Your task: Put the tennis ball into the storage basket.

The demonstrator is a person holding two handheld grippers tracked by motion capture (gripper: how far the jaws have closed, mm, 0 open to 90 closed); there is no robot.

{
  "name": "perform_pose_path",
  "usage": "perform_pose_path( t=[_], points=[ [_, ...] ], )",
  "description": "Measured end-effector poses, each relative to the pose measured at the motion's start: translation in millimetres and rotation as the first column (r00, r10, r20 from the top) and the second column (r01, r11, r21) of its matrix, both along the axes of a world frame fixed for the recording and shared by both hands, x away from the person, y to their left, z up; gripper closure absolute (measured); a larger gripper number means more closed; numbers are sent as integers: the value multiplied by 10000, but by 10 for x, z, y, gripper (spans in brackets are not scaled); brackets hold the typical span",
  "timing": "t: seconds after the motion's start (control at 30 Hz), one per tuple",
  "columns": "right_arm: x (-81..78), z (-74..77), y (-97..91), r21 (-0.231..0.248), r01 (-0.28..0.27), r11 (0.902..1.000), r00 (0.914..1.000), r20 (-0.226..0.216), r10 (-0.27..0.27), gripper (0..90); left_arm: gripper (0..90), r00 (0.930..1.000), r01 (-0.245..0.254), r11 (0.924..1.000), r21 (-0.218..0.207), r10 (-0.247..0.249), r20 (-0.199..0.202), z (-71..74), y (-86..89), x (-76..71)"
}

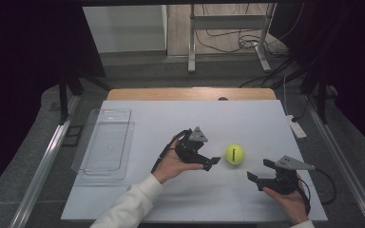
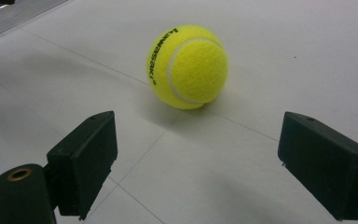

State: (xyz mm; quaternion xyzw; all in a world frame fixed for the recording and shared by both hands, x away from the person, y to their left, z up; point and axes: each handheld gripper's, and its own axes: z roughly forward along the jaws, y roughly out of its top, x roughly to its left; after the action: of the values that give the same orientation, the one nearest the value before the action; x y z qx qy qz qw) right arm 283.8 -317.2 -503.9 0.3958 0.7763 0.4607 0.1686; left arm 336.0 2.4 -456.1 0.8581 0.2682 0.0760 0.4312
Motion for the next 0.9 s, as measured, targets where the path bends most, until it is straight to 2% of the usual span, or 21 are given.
perform_pose_path(
  t=[0.9],
  points=[
    [-1,-3,-2,8,16,10000,10000,-30,-16,118,107,9996,150,9997,208,-145,-243,-91,-202,145]
  ],
)
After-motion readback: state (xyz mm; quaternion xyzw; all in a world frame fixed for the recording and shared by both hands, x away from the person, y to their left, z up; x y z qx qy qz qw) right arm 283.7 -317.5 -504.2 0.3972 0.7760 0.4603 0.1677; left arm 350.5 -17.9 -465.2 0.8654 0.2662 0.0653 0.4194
